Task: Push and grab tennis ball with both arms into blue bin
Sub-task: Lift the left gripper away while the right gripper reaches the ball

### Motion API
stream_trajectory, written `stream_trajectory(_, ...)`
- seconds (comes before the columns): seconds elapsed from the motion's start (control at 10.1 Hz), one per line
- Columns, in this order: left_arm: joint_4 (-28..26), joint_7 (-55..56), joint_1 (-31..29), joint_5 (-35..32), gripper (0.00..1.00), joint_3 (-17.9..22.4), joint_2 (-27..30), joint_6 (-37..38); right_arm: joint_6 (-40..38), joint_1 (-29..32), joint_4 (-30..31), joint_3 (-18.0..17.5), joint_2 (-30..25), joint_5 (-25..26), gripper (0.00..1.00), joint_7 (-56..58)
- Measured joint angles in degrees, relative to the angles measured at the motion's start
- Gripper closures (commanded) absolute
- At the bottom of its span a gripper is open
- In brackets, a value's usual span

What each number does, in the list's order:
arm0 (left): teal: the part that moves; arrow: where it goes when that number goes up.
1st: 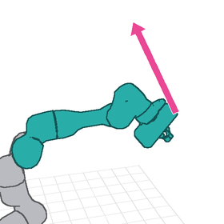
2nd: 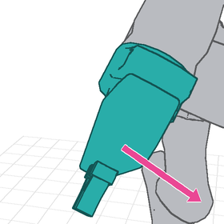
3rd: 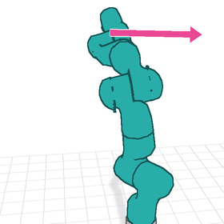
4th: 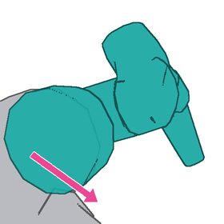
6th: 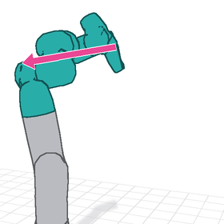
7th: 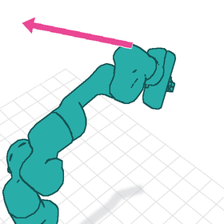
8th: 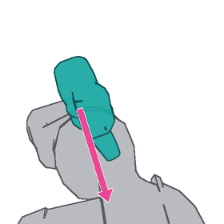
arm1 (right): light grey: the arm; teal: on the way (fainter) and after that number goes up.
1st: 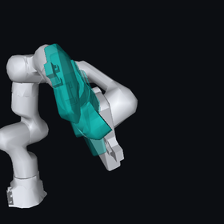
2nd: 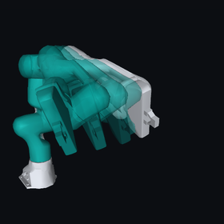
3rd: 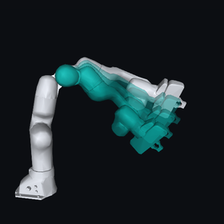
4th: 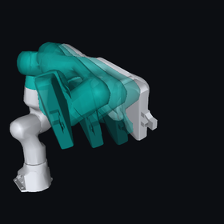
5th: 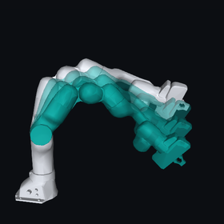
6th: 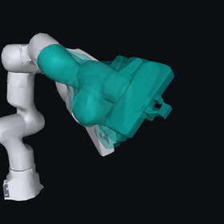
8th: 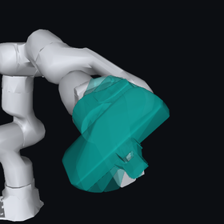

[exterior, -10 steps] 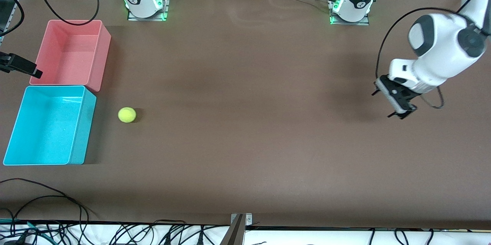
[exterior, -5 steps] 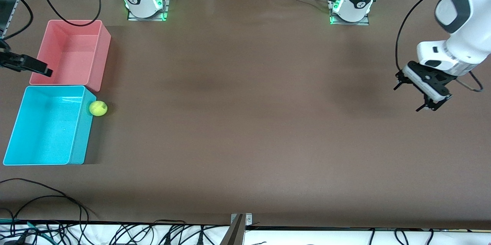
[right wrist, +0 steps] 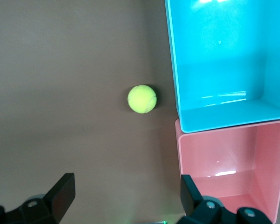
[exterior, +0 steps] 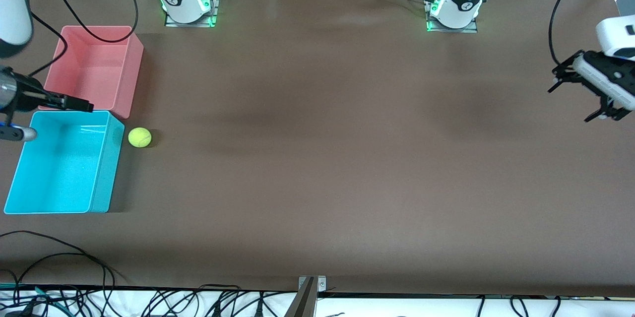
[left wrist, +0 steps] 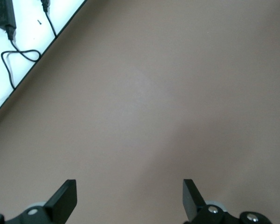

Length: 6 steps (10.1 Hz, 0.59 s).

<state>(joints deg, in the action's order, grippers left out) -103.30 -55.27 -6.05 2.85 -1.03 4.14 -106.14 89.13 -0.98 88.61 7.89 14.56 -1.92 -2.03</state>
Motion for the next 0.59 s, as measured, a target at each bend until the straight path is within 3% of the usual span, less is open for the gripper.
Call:
stream_trajectory(0.2,3.6,3.5,0.1,-0.5,0.00,0.0,0.1,5.1,4.3,0.0,0.1,0.1,5.4,0.0,0.00,-1.6)
stream_trajectory(0.59,9.0,9.5,0.2,-0.6,0.00,0.2,1.3,12.9,11.9,-0.2,0.1,0.1,12.8,0.1,0.00,-18.3)
